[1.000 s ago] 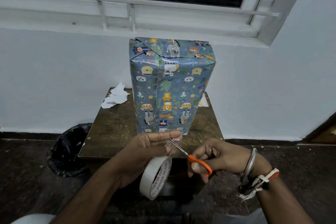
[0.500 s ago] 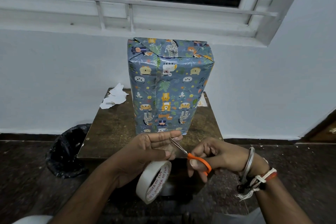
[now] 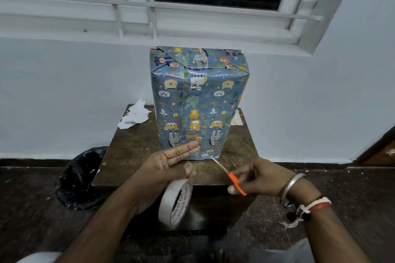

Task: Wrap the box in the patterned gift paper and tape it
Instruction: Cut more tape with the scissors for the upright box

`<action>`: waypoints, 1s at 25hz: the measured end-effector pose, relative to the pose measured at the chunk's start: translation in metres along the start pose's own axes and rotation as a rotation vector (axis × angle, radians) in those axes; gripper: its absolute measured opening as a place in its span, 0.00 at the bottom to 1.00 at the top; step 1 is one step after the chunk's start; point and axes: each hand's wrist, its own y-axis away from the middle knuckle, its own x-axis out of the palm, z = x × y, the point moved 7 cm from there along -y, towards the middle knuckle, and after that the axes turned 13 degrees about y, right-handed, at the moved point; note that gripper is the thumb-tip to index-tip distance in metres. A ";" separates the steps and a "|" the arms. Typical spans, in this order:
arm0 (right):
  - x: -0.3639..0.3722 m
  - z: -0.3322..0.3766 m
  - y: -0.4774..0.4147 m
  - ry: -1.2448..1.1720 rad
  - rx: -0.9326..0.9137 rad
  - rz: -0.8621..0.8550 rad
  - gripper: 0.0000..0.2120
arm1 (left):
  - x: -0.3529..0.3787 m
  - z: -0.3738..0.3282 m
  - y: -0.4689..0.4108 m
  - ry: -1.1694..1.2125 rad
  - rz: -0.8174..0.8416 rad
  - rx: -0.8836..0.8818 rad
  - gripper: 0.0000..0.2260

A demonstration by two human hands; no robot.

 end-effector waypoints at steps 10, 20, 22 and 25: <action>-0.020 -0.017 -0.029 0.586 0.585 -0.332 0.20 | 0.002 -0.003 -0.003 -0.026 0.016 0.078 0.28; -0.018 0.007 -0.031 0.693 0.555 -0.350 0.12 | 0.005 -0.008 0.011 -0.012 0.061 0.159 0.28; -0.014 0.010 -0.030 0.730 0.517 -0.353 0.11 | 0.007 -0.009 0.014 -0.021 0.052 0.161 0.29; -0.012 0.011 -0.022 0.668 0.493 -0.494 0.08 | 0.008 -0.009 0.019 -0.019 0.034 0.173 0.29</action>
